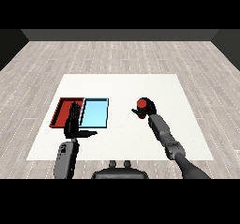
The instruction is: Pick the red can and put it in the red box
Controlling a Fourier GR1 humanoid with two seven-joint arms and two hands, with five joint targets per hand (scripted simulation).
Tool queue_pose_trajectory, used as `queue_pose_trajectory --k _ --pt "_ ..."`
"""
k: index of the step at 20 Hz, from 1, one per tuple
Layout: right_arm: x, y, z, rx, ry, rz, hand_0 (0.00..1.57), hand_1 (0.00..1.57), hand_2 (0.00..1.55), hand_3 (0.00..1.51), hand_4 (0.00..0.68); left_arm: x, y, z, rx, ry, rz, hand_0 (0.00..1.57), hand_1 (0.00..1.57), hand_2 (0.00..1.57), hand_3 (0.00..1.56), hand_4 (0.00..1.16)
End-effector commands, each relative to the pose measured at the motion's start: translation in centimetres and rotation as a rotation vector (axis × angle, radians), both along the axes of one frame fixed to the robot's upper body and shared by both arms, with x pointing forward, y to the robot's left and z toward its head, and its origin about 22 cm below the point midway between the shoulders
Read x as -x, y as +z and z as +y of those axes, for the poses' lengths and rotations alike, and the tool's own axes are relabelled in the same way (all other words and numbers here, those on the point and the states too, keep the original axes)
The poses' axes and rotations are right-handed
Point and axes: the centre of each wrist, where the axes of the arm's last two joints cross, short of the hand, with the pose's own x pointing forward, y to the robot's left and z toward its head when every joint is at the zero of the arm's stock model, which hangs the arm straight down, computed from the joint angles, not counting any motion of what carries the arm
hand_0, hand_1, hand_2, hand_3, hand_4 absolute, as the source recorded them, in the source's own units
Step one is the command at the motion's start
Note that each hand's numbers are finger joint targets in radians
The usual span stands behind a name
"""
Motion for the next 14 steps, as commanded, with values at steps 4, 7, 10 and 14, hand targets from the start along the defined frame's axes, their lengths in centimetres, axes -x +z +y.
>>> queue_pose_trajectory --k 4,7,10,14 --pt "-0.7 2.2 -1.6 0.049 0.031 -0.108 1.42 1.42 1.43 1.37 0.621 -1.3 -0.4 -3.0 0.002 -0.038 0.023 0.00 0.00 0.00 0.00 0.00" --pt "-0.4 3.7 0.1 0.028 0.026 -0.170 1.43 1.43 1.43 1.38 0.622 -1.5 -0.6 -2.5 -0.037 -0.056 0.023 0.00 0.00 0.00 0.00 0.00" --pt "-1.0 6.0 -2.9 0.008 0.041 -0.212 1.46 1.46 1.44 1.39 0.659 -0.5 2.1 -3.6 -0.028 -0.110 0.053 0.00 0.00 0.00 0.00 0.00" --pt "0.8 8.6 -1.3 -0.016 0.052 -0.246 1.44 1.44 1.43 1.39 0.651 -0.5 0.7 -5.3 -0.042 -0.117 0.091 0.00 0.00 0.00 0.00 0.00"
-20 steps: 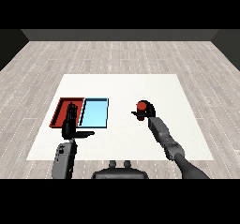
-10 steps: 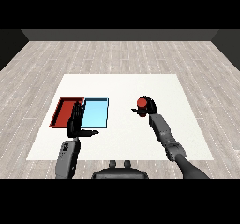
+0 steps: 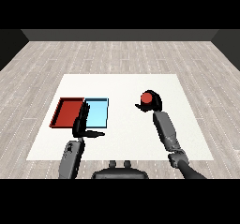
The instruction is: Pick the red can and put it in the red box
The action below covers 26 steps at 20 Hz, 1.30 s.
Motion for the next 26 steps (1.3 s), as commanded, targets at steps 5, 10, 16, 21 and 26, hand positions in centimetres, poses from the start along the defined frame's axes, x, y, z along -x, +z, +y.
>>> queue_pose_trajectory --k 5,10,16,21,26 --pt "3.8 1.9 3.4 -0.061 -0.011 -0.046 1.44 1.44 1.43 1.38 0.655 -0.3 0.1 -3.6 -0.007 -0.055 0.078 0.00 0.00 0.00 0.00 0.00" --pt "7.8 1.4 10.9 -0.058 -0.003 -0.036 1.44 1.44 1.43 1.38 0.655 -1.0 0.7 -4.7 -0.013 -0.071 0.071 0.00 0.00 0.00 0.00 0.00" --pt "8.4 0.8 12.0 -0.070 -0.006 -0.030 1.45 1.45 1.45 1.40 0.661 -1.8 0.1 -6.2 0.000 -0.124 0.118 0.00 0.00 0.00 0.00 0.00" --pt "8.6 2.5 12.7 -0.074 0.029 -0.038 1.46 1.46 1.45 1.39 0.632 -2.4 -2.7 -7.9 -0.008 -0.129 0.159 0.00 0.00 0.00 0.00 0.00" --pt "10.0 0.9 13.1 -0.069 0.024 -0.039 1.46 1.46 1.44 1.38 0.639 -2.5 -2.9 -7.8 0.044 -0.152 0.201 0.00 0.00 0.00 0.00 0.00"
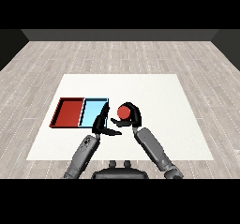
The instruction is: Pick the red can and put it in the red box
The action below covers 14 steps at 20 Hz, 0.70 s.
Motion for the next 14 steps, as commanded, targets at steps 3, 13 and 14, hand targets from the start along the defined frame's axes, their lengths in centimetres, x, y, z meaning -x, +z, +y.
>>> queue_pose_trajectory --k 3,13,14 --pt "-0.3 0.2 0.5 0.005 0.004 -0.001 1.44 1.44 1.43 1.39 0.633 -0.8 -1.7 -1.5 0.003 -0.029 0.031 0.00 0.00 0.00 0.00 0.00" --pt "0.5 0.2 2.4 -0.021 0.059 -0.013 1.45 1.45 1.44 1.38 0.624 -1.6 -2.7 -2.0 0.024 -0.056 0.062 0.00 0.00 0.00 0.00 0.00" --pt "-0.3 0.2 3.9 -0.010 0.052 0.010 1.45 1.45 1.43 1.37 0.625 -0.8 -1.3 -1.8 0.028 -0.056 0.051 0.00 0.00 0.00 0.00 0.00"
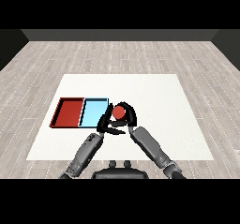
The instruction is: Pick the red can and put it in the red box
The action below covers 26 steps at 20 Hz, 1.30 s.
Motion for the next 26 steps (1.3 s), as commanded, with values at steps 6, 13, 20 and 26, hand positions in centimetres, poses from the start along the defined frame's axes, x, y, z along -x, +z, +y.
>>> queue_pose_trajectory --k 6,13,20,26 --pt "-0.1 -2.1 -0.7 -0.039 0.027 0.006 1.49 1.49 1.45 1.38 0.617 0.6 -1.3 -1.3 0.001 -0.030 -0.022 0.00 0.00 0.00 0.00 0.00" --pt "0.5 -0.1 2.8 -0.007 0.057 0.006 1.48 1.48 1.46 1.37 0.636 1.0 1.8 -2.0 0.024 -0.004 -0.037 0.00 0.00 0.00 0.00 0.06" --pt "0.5 1.1 3.0 0.007 0.070 0.012 1.47 1.47 1.45 1.37 0.626 -1.7 0.9 -2.0 -0.039 0.213 0.048 0.74 0.74 0.89 0.71 0.82" --pt "0.6 0.0 2.9 -0.003 0.101 0.004 1.55 1.55 1.47 1.38 0.614 -0.3 -0.1 -3.6 -0.098 0.242 0.080 1.51 1.51 1.47 1.39 0.88"
